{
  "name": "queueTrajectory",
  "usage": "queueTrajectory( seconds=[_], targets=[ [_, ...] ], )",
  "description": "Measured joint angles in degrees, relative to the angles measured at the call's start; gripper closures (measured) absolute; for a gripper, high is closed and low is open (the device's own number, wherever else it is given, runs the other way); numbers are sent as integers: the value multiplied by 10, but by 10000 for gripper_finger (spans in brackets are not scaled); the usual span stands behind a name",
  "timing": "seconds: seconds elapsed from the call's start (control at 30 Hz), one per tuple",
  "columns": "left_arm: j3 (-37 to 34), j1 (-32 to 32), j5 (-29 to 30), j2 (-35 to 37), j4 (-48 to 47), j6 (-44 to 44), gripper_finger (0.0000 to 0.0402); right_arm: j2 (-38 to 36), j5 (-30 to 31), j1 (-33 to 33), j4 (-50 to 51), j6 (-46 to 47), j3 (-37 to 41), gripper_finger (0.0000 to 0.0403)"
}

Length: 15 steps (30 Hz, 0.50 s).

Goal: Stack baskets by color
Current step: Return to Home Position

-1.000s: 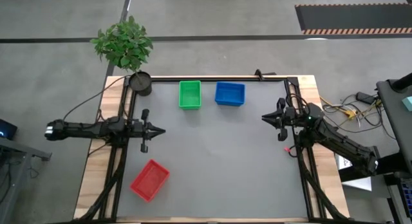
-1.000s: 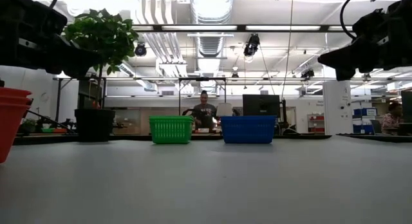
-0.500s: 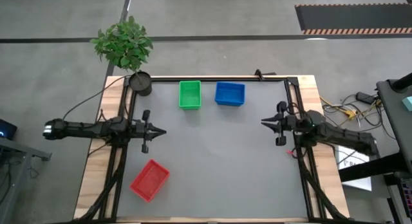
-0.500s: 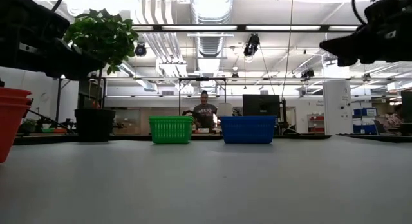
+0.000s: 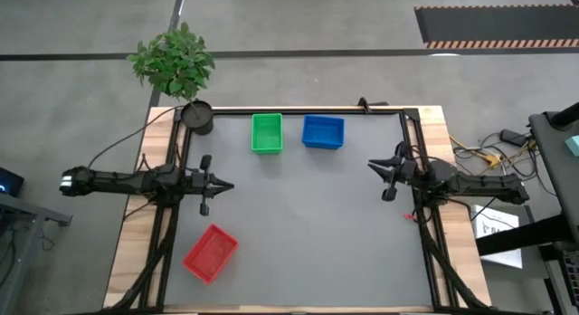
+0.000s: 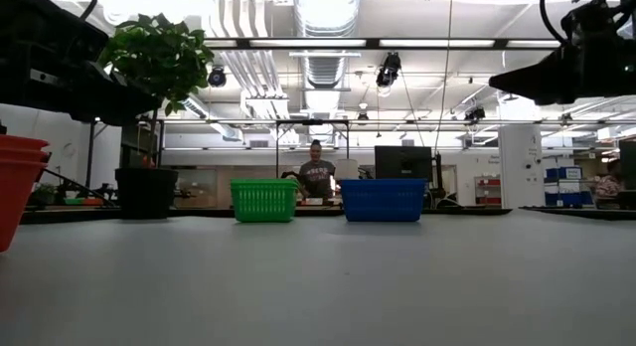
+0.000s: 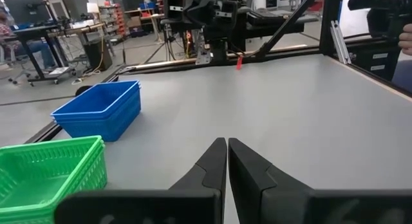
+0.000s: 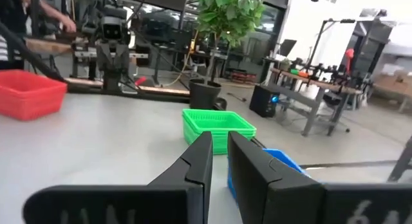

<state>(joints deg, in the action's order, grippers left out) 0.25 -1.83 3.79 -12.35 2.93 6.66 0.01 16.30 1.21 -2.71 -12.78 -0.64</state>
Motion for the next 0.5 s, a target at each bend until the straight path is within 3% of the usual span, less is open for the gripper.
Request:
queueTrajectory(
  seconds=[0.23,0.5],
  targets=[
    [0,0,0,0,1,0,402,0,0,-49,1,-74,0,360],
    [0,0,0,-4,1,0,402,0,-88,-52,7,-81,1,360]
  ],
)
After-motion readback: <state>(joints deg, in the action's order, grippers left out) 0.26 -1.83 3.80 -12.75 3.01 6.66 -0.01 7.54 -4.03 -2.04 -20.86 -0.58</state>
